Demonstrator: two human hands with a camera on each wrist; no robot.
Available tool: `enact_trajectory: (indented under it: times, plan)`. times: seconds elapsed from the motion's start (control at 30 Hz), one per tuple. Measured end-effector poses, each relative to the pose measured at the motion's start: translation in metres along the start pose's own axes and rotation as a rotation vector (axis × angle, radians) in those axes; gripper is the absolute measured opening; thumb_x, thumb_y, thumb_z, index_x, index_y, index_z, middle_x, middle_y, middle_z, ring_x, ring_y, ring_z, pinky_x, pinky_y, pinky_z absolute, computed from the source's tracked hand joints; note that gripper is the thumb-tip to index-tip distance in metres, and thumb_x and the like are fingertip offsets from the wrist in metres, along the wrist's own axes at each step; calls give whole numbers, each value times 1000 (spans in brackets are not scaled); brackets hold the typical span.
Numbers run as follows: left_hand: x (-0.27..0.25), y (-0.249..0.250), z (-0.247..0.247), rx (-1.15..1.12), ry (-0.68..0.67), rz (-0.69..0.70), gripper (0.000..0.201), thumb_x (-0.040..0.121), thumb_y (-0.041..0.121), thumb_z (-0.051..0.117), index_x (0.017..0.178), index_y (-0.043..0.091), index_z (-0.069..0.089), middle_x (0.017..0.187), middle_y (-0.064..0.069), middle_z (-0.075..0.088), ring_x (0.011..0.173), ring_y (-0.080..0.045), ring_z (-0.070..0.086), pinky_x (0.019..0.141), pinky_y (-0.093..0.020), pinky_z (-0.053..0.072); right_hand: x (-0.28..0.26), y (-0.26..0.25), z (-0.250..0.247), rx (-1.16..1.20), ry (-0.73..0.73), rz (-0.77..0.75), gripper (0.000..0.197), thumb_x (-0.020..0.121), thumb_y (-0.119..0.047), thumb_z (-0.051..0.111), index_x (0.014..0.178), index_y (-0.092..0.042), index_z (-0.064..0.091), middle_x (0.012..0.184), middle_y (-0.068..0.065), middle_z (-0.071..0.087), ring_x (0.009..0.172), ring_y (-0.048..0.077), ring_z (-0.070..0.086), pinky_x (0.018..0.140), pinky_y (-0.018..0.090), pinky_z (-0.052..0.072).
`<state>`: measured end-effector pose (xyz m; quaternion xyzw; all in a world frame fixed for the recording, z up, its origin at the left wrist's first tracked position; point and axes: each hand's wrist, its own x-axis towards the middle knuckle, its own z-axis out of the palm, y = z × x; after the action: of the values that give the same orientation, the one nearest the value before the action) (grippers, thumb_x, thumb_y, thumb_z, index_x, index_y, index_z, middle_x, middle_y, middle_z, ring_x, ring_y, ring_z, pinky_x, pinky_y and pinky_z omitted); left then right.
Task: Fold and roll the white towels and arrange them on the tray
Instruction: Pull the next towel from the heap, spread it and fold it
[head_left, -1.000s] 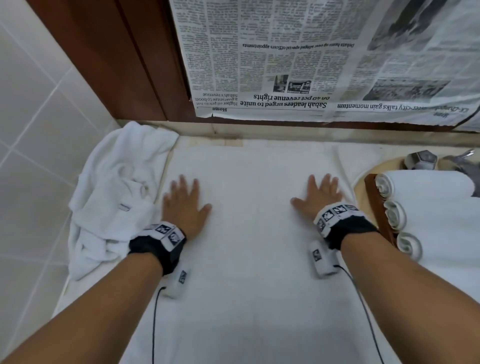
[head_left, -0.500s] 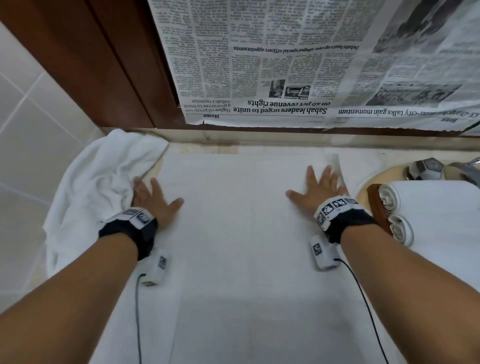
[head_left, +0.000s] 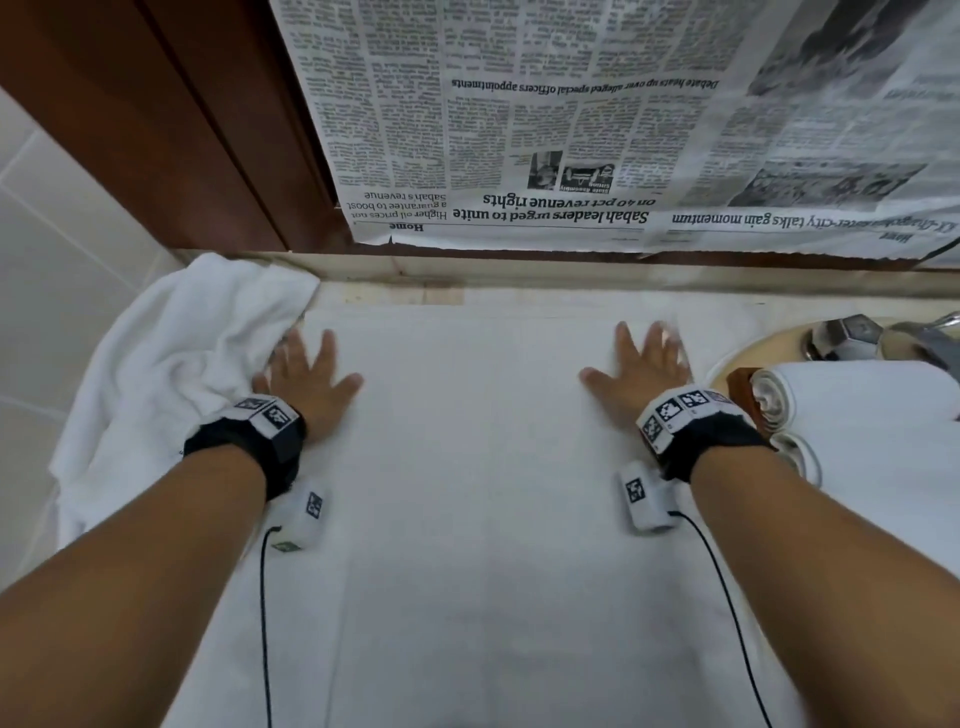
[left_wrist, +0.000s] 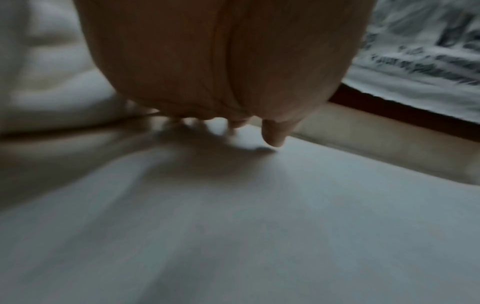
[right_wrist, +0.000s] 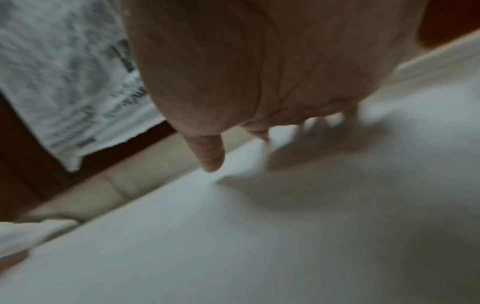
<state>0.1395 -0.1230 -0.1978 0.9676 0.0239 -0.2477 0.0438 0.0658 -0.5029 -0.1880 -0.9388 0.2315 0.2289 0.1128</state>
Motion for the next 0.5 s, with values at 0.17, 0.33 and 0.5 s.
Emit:
enact_trajectory:
  times: [0.17,0.33,0.5]
  plan:
    - [-42,78,17,91,6,324,83,87,75,12,156,32,-8,162,-6,-23,150,-32,-13,118,-51,5,-45,-70,37,-14,-36,-289,86,96,-63,42,158,-29,-6,162,9,-26,149,32,-22,120,53,-4]
    - [-76,32,53,134,-96,350,93,70,87,5,150,45,-17,157,3,-34,148,-26,-22,118,-51,-3,-69,-30,59,-70,-101,-291,84,95,-68,36,155,-39,-15,158,0,-35,149,26,-24,118,54,-7]
    - [-82,-26,38,113,-57,123,79,95,68,25,155,34,-14,159,-3,-31,149,-29,-19,121,-48,0,-80,27,41,-82,-12,-92,81,98,-59,38,159,-25,-3,163,11,-23,151,31,-16,123,49,4]
